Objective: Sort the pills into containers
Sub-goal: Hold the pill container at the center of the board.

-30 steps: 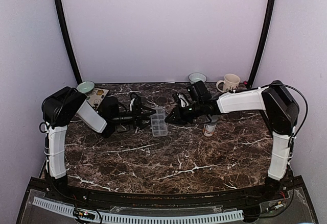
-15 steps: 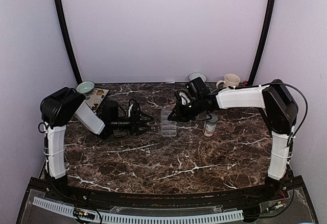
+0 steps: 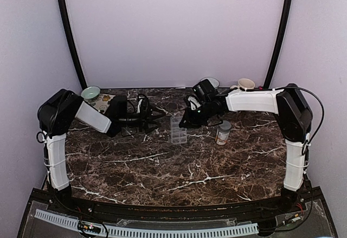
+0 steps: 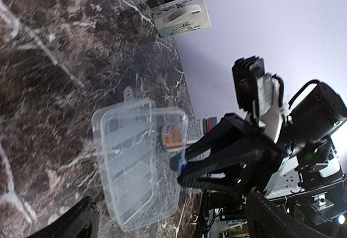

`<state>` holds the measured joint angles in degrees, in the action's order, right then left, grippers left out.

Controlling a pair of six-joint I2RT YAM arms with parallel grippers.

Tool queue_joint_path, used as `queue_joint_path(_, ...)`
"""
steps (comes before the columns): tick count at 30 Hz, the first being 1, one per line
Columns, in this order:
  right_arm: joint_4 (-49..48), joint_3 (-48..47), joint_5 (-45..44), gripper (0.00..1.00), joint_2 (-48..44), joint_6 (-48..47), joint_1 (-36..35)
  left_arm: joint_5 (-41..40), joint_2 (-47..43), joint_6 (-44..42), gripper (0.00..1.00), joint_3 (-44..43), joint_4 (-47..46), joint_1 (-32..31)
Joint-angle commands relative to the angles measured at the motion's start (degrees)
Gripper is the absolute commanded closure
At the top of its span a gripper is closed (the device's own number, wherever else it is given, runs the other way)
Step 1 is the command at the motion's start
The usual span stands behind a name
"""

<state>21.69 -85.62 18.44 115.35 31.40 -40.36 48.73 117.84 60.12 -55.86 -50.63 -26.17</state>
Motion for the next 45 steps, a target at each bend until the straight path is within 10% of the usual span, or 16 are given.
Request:
queue_joint_path(1,2.5,-2.0,-2.5,1.00,1.5,-1.6,-0.8,-1.0,-3.3,-7.8,0.03,-10.0,14.9,-1.2)
queue_joint_path(10,3.0,-4.0,-3.0,0.90,2.2,-1.9,-1.2,-9.4,-3.1,-18.8,0.02,-20.5,40.5,-2.1)
queue_joint_path(17,0.7,-3.5,-0.3,0.70,2.7,-0.9,-1.2,-9.6,-3.1,-19.4,0.02,-18.8,41.3,-2.2)
queue_joint_path(45,-2.7,6.5,-8.4,0.64,-6.1,-0.7,-0.9,-14.2,-2.9,-28.1,0.01,-29.3,57.4,-2.1)
